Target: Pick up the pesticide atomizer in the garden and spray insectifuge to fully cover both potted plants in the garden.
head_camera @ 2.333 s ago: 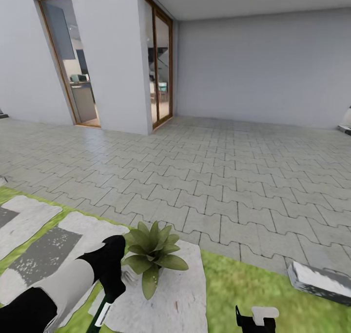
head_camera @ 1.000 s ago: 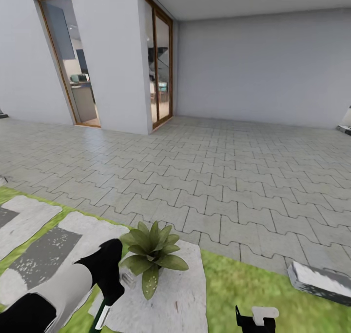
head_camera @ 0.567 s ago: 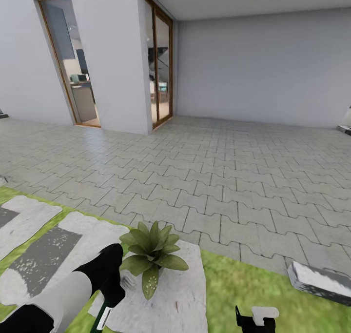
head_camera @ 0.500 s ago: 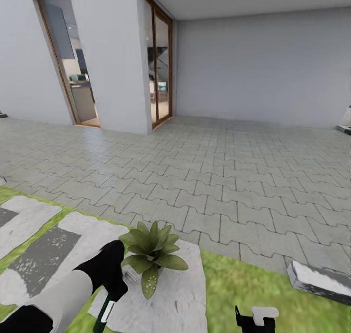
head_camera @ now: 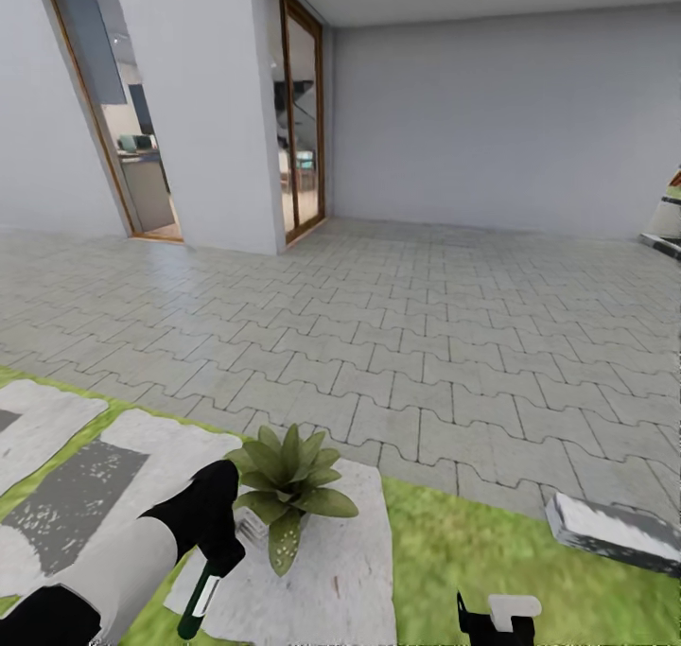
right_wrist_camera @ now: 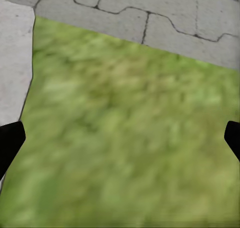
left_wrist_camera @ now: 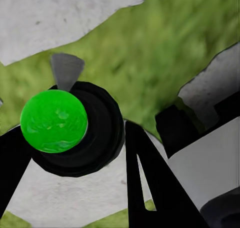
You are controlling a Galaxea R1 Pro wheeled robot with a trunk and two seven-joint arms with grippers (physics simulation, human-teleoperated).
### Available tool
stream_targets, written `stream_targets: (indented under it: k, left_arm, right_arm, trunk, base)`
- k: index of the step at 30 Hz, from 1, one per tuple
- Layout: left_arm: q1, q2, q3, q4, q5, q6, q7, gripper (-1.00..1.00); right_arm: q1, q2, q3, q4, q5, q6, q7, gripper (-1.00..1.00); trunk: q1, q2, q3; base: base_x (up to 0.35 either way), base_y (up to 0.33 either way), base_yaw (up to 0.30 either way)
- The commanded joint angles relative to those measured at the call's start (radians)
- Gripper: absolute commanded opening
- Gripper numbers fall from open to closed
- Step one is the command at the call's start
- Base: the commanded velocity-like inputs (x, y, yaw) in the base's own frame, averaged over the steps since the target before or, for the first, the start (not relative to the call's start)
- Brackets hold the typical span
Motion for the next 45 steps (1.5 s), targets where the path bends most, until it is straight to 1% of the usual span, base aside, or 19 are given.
stream_targets:
  k: [1,4,6,9,12,15,18,22,27,34,37,42,45]
  left_arm:
    - [-0.003,0.000,-0.004,-0.002,-0.008,0.004,-0.011,-1.00]
    - [-0.055,-0.005,-0.007,0.001,-0.006,0.007,-0.022,-1.00]
    - [-0.065,-0.004,-0.012,0.006,-0.007,0.006,-0.037,-1.00]
    - [-0.074,0.003,-0.014,0.012,-0.009,0.005,-0.045,-1.00]
    - [-0.072,0.018,-0.015,0.027,-0.009,0.001,-0.047,-1.00]
    - [-0.063,0.022,-0.016,0.031,-0.011,-0.004,-0.047,-1.00]
    - [-0.057,0.023,-0.016,0.034,-0.043,-0.005,-0.047,-1.00]
    - [-0.054,0.024,-0.015,0.062,-0.055,-0.004,-0.045,-1.00]
    - [-0.054,0.020,-0.016,0.068,-0.057,-0.002,-0.045,-1.00]
    - [-0.054,0.013,-0.019,0.068,-0.064,-0.003,-0.045,-1.00]
    - [-0.053,0.021,-0.018,0.080,-0.063,-0.005,-0.043,-1.00]
    - [-0.052,0.037,-0.017,0.147,-0.064,-0.011,-0.042,-1.00]
    - [-0.048,0.039,-0.016,0.157,-0.065,-0.012,-0.042,-1.00]
  right_arm:
    - [-0.001,0.000,-0.007,0.001,0.011,-0.003,-0.004,1.00]
    - [-0.001,0.000,-0.007,0.000,0.011,-0.003,-0.004,1.00]
    - [-0.001,-0.001,-0.007,0.000,0.012,-0.003,-0.003,1.00]
    - [-0.001,-0.001,-0.007,0.000,0.012,-0.003,-0.004,1.00]
    - [-0.001,-0.001,-0.007,0.000,0.012,-0.003,-0.005,1.00]
    - [-0.001,-0.001,-0.007,0.000,0.012,-0.003,-0.006,1.00]
    - [-0.001,-0.001,-0.007,0.000,0.012,-0.003,-0.007,1.00]
    - [-0.001,-0.002,-0.007,0.000,0.012,-0.003,-0.007,1.00]
    - [-0.001,-0.002,-0.007,0.000,0.012,-0.003,-0.008,1.00]
    - [-0.001,-0.003,-0.007,0.000,0.012,-0.003,-0.008,1.00]
    - [-0.001,-0.003,-0.007,0.001,0.012,-0.003,-0.008,1.00]
    - [-0.001,-0.002,-0.007,0.001,0.012,-0.003,-0.008,1.00]
    - [-0.001,-0.002,-0.007,0.001,0.012,-0.003,-0.008,1.00]
  trunk:
    - [0.000,0.000,-0.002]
    - [0.000,0.000,-0.003]
    - [0.000,0.000,-0.003]
    - [0.000,0.000,-0.003]
    - [0.000,0.000,-0.003]
    - [0.000,0.000,-0.003]
    - [0.000,0.000,-0.003]
    - [0.000,0.000,-0.003]
    - [0.000,0.000,-0.003]
    - [0.000,0.000,-0.003]
    - [0.000,0.000,-0.003]
    - [0.000,0.000,-0.003]
    - [0.000,0.000,-0.003]
  base:
    - [0.000,0.000,-0.032]
    - [0.000,0.000,-0.008]
    - [0.000,0.000,-0.001]
    - [0.000,0.000,0.000]
    - [0.000,0.000,0.000]
    - [0.000,0.000,0.000]
    - [0.000,0.000,0.000]
    - [0.016,0.001,0.000]
    - [0.206,0.066,0.000]
    - [0.024,0.006,0.000]
    - [0.000,0.000,0.000]
    - [0.000,0.000,0.000]
    - [0.002,0.000,0.000]
